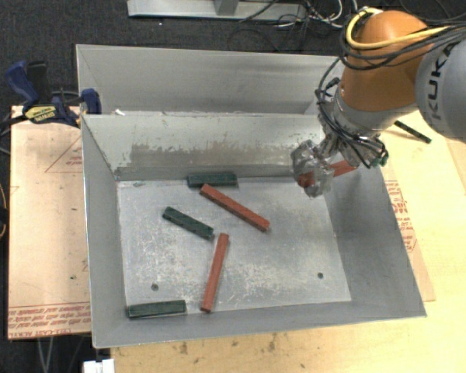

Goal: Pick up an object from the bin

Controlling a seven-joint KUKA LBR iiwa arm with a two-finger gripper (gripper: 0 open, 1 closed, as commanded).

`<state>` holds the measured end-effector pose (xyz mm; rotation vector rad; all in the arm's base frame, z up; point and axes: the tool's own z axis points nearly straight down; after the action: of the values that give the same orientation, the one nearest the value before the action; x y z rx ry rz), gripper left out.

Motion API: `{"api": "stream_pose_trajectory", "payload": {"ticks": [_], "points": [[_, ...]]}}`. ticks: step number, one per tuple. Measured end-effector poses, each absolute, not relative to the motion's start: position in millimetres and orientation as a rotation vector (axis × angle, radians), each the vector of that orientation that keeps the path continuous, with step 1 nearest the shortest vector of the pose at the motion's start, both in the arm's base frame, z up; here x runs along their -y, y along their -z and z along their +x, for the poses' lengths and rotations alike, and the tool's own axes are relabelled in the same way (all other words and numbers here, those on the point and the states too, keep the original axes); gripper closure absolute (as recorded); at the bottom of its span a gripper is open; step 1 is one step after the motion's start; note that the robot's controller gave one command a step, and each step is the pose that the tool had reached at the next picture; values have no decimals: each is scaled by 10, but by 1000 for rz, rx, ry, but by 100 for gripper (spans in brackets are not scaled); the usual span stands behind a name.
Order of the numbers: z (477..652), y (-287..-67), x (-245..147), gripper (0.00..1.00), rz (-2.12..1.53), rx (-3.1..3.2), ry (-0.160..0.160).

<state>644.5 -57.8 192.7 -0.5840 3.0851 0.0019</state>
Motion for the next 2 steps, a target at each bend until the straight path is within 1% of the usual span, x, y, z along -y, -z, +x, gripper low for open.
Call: {"api": "stream_pose_trajectory", "payload": {"ticks": [1,2], "points": [[6040,-2253,113,100,-609,-3082,1],[6209,-2172,72,100,-629,-3071,-7]]}}
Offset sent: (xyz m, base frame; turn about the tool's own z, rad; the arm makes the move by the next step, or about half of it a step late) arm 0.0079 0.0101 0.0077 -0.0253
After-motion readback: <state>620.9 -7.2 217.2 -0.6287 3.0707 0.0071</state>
